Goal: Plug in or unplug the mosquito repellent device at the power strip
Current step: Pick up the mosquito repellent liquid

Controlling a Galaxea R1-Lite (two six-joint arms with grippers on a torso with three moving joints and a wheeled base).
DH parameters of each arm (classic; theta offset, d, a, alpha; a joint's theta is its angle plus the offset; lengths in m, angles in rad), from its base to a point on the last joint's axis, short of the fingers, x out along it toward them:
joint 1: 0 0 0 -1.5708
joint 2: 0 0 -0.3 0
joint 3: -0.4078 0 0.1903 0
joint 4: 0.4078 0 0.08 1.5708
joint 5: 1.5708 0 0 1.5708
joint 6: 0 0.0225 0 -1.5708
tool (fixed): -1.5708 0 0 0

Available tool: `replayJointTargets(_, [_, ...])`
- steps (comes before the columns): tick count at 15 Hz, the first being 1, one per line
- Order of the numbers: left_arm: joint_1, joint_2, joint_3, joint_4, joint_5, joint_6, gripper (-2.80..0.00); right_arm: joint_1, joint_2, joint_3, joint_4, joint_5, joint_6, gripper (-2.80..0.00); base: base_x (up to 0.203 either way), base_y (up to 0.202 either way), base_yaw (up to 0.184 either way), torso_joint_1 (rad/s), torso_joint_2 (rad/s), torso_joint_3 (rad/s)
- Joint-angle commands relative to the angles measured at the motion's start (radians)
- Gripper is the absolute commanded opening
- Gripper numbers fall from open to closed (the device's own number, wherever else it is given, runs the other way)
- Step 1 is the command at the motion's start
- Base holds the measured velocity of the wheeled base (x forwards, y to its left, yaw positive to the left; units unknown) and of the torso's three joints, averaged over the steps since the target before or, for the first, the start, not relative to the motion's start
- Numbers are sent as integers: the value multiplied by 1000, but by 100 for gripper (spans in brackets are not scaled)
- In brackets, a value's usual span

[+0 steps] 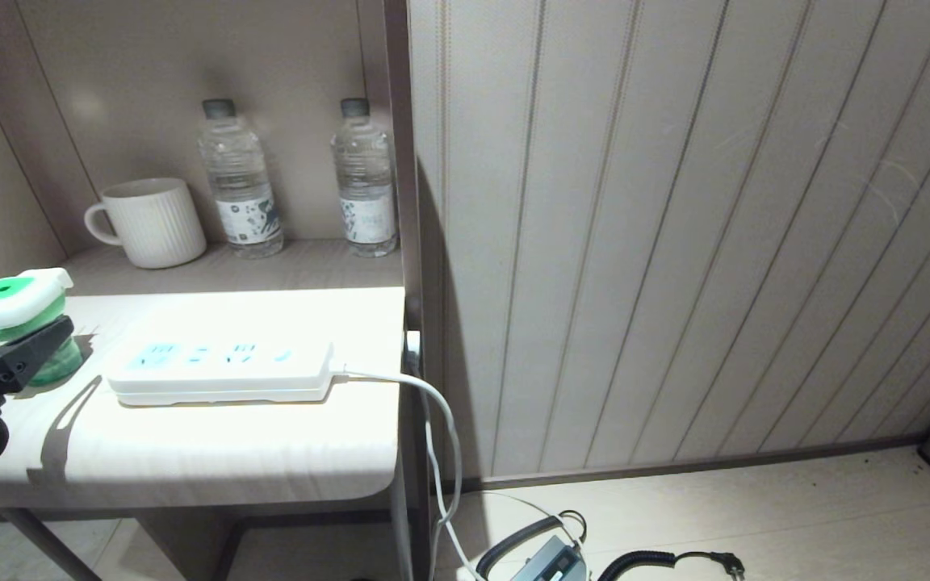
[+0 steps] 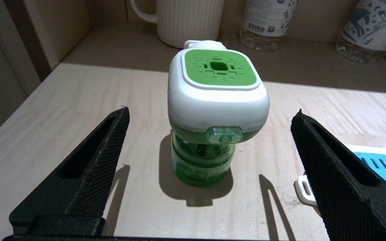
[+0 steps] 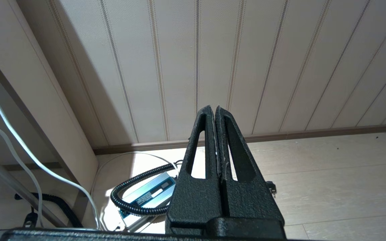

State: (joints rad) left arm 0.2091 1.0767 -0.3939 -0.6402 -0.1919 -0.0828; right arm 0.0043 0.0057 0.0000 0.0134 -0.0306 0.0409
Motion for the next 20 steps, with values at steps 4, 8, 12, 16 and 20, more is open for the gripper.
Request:
replayJointTargets(4, [3,41,-31,-16,-1,-12,0,0,0,0,0,0,1,-280,0,0,0,0,0,0])
replayJointTargets(8, [3,66,-45,-20,-1,-17,0,0,0,0,0,0,1,-280,0,0,0,0,0,0])
replayJointTargets(12, [1,86,-49,-30,-3,-23,0,0,0,0,0,0,1,-280,0,0,0,0,0,0])
replayJointTargets(16, [-4,102,-53,-30,-3,-14,0,0,0,0,0,0,1,-280,0,0,0,0,0,0])
replayJointTargets(20, [-4,117,-73,-34,-1,-13,0,0,0,0,0,0,1,-280,0,0,0,0,0,0])
